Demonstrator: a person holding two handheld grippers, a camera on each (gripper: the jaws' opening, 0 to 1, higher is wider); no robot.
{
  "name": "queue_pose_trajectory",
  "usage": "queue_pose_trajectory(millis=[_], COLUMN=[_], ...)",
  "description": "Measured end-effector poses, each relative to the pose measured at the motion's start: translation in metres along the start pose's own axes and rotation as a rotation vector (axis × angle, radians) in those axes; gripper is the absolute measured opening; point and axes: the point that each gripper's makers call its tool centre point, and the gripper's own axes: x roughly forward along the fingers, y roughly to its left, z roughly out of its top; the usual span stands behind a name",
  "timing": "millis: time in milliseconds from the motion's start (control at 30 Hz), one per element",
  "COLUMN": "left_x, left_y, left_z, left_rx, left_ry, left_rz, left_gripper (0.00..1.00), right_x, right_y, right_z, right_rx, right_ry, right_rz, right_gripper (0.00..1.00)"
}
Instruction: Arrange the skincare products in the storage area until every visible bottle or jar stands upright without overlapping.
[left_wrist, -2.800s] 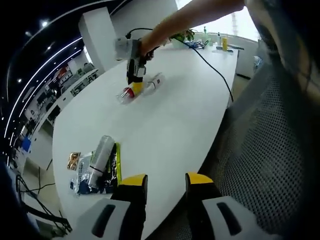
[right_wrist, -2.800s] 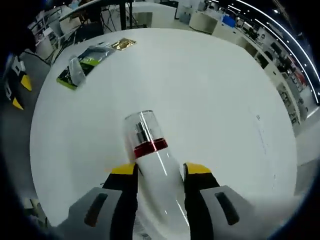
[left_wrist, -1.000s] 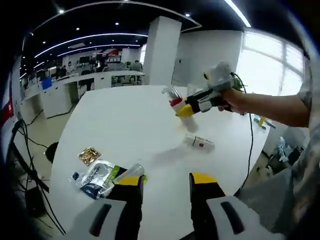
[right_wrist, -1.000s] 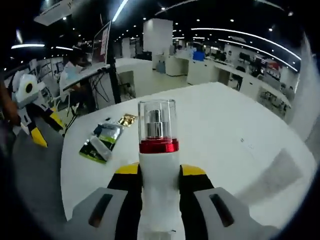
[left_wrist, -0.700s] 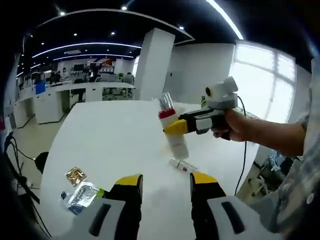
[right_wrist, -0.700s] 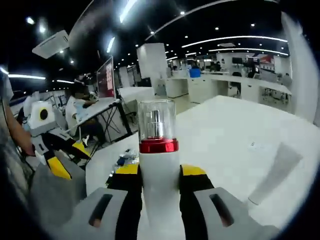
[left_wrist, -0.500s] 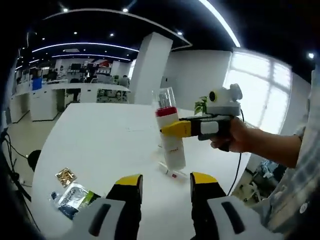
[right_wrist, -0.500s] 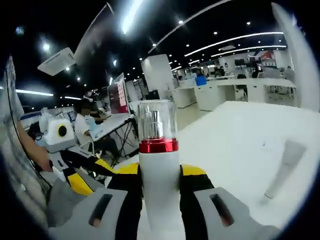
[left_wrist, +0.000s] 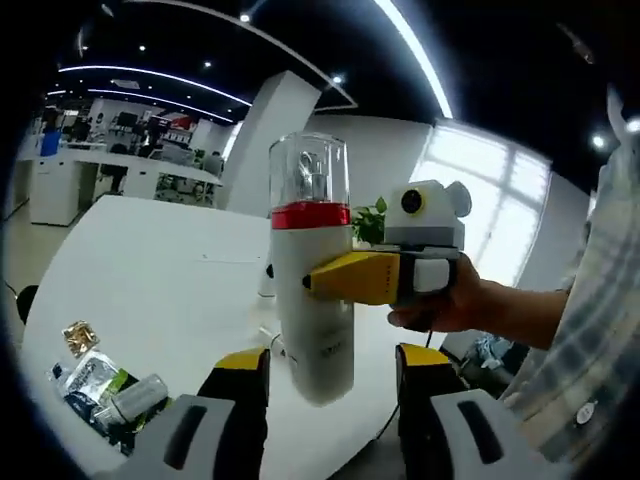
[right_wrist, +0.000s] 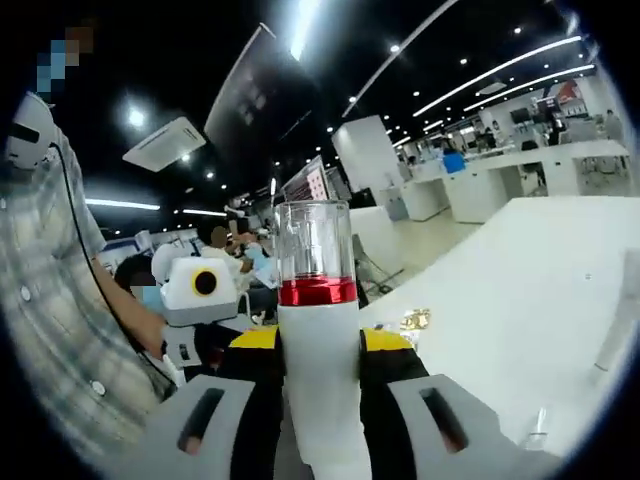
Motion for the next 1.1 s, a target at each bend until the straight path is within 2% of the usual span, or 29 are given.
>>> queue_pose_trajectory(millis=[100,233,433,567,667,800,967,1100], left_x=[-0.004,-0.007,-0.02,-0.027,-0.033,-0.04,-0.055,-0.059], left_y=[-0.004,-0.014,-0.011,-0.004,-0.01,-0.013,-0.02,-0.026], left_z=[-0.002,-0.011,-0.019,-0.028,-0.022,-0.019,-0.008,0.0], left_rx=[-0.013,-0.017,-0.008,-0.014,-0.038,-0.018,-0.015,0.01], left_ry=[-0.015,0.0,0.012,0.021,-0.015,-0.013,-0.033,-0.06], left_rz=[-0.03,-0.079,-0.101,-0.08,-0.114,-0.131,-0.171,-0.192], left_gripper=[0.54,0.54,0.54,0.61,0.62,0.61,0.5,0.5], right_x=[0.005,0.013,0.023,0.036,0.045,0.053,0.058,0.058], right_y=[0.014,0.031,0.052,0.072,0.085,0.102,0.115,0.122], right_z=[-0.006,-0.012,-0.02,-0.026,-0.029,-0.023,-0.009,-0.002], right_rx=[-0.019,-0.006,0.018,0.04,0.041,0.065,0.089,0.112], right_ry=[0.022,0.033,0.041,0.054,0.072,0.055,0.041,0.019], right_rz=[0.04,0.094,0.181,0.241,0.277,0.343,0.37,0.38], right_gripper=[0.26,0.26,0.26,0.26,0.26,0.26,0.26,0.27])
